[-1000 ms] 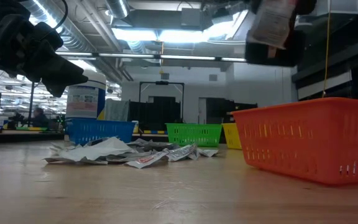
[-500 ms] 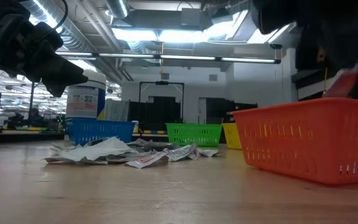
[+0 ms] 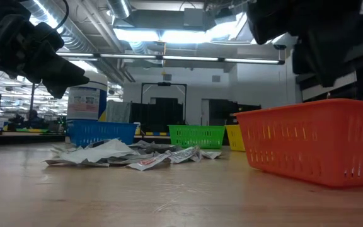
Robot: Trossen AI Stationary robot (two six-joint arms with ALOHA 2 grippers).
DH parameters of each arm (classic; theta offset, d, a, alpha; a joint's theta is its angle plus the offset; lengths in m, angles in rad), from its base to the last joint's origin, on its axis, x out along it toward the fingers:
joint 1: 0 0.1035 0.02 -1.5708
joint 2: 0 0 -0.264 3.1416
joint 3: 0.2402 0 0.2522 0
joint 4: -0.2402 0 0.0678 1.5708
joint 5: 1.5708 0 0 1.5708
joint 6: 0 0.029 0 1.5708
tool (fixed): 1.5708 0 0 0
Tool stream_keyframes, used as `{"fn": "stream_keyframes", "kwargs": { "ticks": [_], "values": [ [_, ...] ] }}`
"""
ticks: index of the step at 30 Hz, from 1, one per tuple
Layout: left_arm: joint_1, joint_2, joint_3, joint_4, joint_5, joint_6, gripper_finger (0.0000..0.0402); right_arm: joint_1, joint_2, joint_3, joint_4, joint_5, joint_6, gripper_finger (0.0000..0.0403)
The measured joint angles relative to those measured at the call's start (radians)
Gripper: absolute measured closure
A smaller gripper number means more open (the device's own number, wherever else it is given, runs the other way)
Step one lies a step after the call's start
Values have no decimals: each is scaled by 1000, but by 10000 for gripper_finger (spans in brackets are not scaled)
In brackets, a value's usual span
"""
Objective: Pick & Place First Aid Supplies
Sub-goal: Put the white towelette pack into the yellow bin
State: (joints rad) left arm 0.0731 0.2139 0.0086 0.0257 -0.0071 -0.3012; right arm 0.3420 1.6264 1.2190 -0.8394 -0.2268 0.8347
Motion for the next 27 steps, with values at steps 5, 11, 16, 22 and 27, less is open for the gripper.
{"fn": "stream_keyframes", "kwargs": {
  "ticks": [5,11,16,22,27],
  "values": [
    [0,0,0,0,0,0,274,-37,0,0,75,0,-81,245],
    [0,0,0,0,0,0,274,-89,0,0,216,95,-269,200],
    [0,0,0,0,0,0,274,-134,0,0,235,252,-511,197],
    [0,0,0,0,0,0,274,-180,14,0,208,314,-786,196],
    [0,0,0,0,0,0,274,-210,62,0,207,314,-922,196]
  ]
}}
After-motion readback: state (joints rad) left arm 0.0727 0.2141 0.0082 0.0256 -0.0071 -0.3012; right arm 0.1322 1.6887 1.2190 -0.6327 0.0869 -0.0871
